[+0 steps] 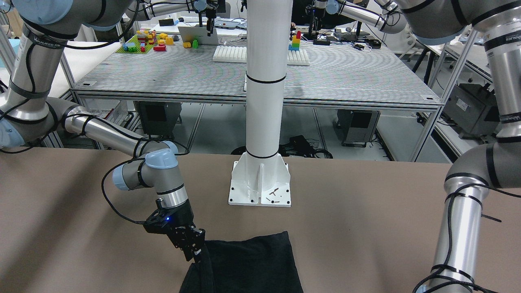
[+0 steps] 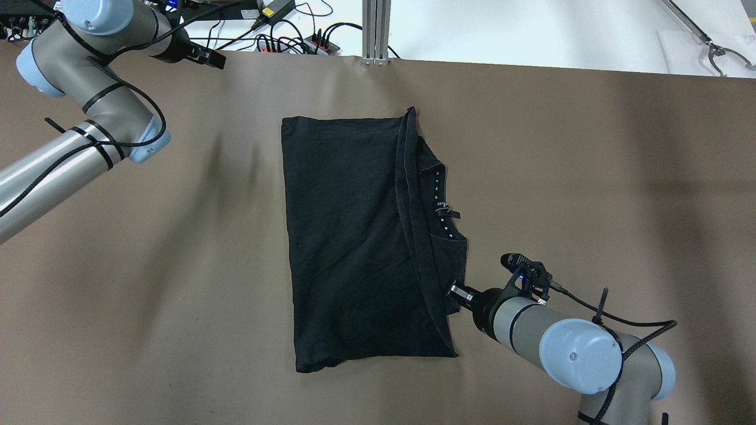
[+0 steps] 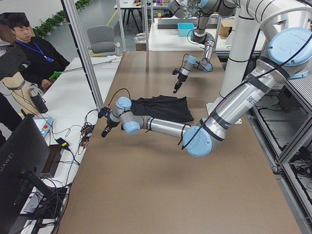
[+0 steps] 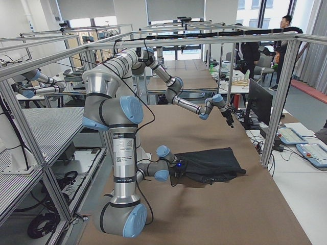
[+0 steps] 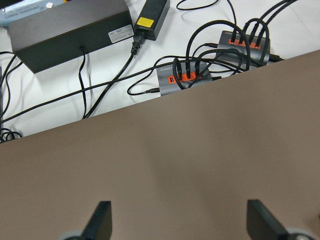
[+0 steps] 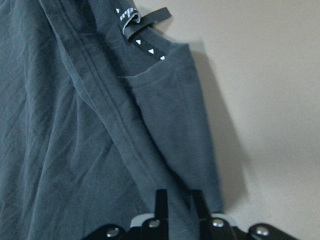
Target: Fold clothes
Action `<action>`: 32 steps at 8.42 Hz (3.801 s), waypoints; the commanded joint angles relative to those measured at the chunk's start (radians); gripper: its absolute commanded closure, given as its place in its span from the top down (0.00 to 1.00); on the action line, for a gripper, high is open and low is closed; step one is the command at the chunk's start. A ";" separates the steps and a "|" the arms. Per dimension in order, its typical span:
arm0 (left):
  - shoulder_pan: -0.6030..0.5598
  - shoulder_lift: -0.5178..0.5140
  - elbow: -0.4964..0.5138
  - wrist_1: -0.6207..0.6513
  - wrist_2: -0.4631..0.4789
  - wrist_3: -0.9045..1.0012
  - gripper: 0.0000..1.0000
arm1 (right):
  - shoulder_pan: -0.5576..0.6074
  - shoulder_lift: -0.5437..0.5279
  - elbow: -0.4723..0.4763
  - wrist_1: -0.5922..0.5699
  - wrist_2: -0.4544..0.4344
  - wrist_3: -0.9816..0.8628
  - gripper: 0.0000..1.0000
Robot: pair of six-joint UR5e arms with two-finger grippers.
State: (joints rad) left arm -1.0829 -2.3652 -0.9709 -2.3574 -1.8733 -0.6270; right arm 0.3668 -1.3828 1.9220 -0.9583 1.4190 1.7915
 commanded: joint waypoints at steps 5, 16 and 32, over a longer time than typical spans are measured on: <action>0.001 0.001 -0.002 0.000 -0.001 -0.007 0.95 | 0.092 0.263 -0.012 -0.515 -0.023 -0.335 0.94; 0.017 0.011 -0.009 -0.002 -0.001 -0.026 0.95 | 0.172 0.581 -0.503 -0.586 -0.022 -0.647 0.94; 0.023 0.012 -0.006 0.000 -0.001 -0.026 0.95 | 0.268 0.680 -0.597 -0.531 0.029 -0.722 0.94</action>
State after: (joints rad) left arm -1.0600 -2.3532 -0.9771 -2.3577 -1.8740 -0.6535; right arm 0.6284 -0.7890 1.4404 -1.4921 1.4501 1.0602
